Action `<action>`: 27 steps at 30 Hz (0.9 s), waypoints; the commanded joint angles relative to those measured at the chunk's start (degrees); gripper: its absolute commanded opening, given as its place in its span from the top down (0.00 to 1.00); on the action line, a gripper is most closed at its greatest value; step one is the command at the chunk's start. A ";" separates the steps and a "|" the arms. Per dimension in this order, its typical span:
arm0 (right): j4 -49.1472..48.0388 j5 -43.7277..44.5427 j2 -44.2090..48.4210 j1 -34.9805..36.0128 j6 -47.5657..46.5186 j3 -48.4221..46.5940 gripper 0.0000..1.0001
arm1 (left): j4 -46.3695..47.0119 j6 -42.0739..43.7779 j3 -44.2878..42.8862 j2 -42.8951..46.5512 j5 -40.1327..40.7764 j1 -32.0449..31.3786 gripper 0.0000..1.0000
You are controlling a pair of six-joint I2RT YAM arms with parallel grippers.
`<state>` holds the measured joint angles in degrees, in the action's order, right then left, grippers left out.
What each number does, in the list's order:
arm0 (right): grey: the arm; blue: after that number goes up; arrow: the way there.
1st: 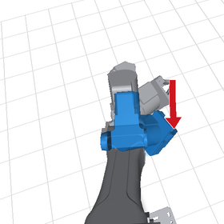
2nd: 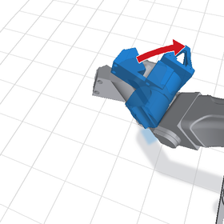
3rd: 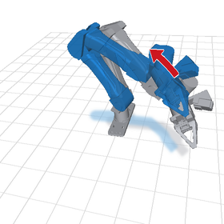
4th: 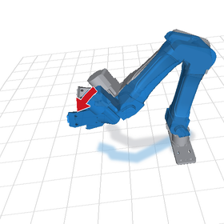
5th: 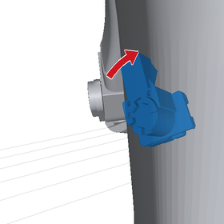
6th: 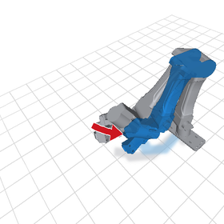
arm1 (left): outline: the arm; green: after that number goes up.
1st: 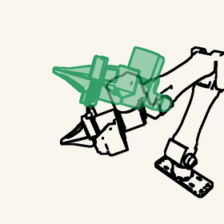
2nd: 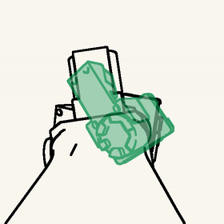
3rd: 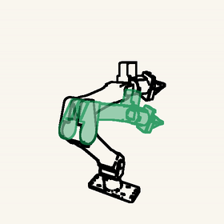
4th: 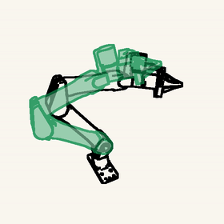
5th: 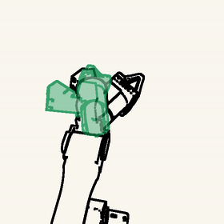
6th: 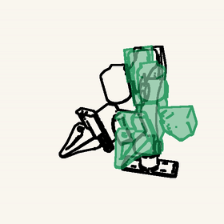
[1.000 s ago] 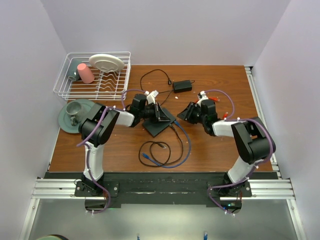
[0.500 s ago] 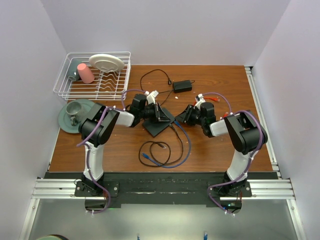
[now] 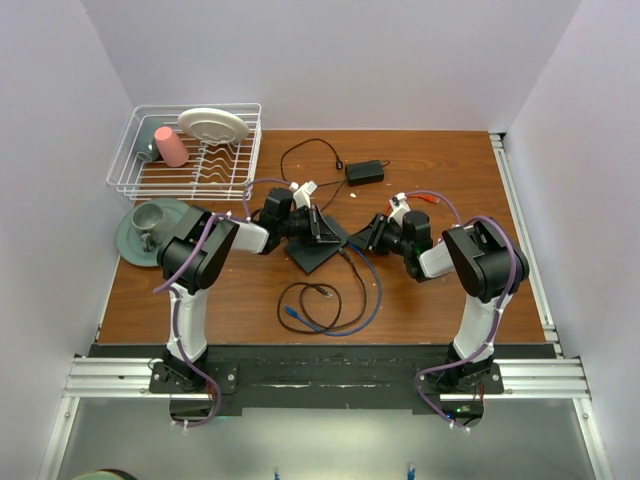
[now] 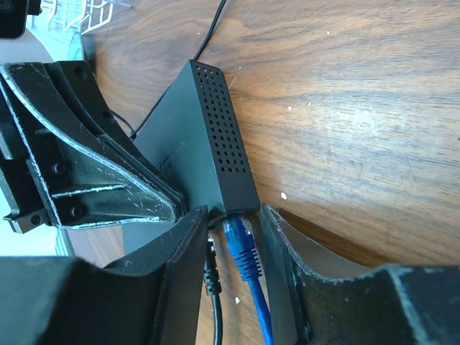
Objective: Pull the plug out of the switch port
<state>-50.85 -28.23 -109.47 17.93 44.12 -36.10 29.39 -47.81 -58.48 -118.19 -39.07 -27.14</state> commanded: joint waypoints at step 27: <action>1.01 1.24 -2.15 -0.79 0.53 1.73 0.76 | -2.84 1.93 0.21 -0.37 0.22 0.24 0.96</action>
<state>-54.96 -28.93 -110.67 17.19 46.46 -33.54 29.28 -47.40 -58.48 -118.19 -39.31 -27.05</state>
